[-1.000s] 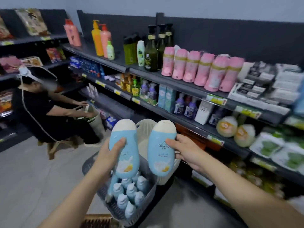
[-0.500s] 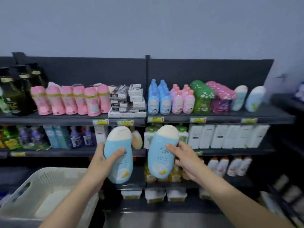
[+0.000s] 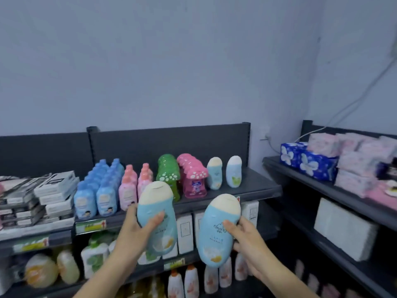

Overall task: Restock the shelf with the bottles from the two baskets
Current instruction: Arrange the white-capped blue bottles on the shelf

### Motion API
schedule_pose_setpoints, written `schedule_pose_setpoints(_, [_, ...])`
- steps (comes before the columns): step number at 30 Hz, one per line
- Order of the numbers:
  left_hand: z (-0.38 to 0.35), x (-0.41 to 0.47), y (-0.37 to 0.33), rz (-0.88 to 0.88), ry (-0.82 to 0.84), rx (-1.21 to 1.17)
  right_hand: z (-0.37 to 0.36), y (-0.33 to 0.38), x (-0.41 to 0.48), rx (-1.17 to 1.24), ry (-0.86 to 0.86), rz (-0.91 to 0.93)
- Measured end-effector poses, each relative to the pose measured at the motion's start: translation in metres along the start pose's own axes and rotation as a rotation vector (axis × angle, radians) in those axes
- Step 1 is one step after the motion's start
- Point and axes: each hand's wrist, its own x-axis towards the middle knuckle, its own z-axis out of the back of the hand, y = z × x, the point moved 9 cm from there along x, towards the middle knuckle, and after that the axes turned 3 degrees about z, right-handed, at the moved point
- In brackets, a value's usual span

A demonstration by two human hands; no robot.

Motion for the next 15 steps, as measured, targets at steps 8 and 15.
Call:
schedule_pose_setpoints(8, [-0.108, 0.058, -0.006, -0.074, 0.061, 0.034, 0.095, 0.025, 0.052, 0.057, -0.092, 0.052])
schedule_pose_setpoints(15, [-0.194, 0.131, 0.012, -0.136, 0.193, 0.099, 0.151, 0.033, 0.121, 0.075, -0.2, 0.097])
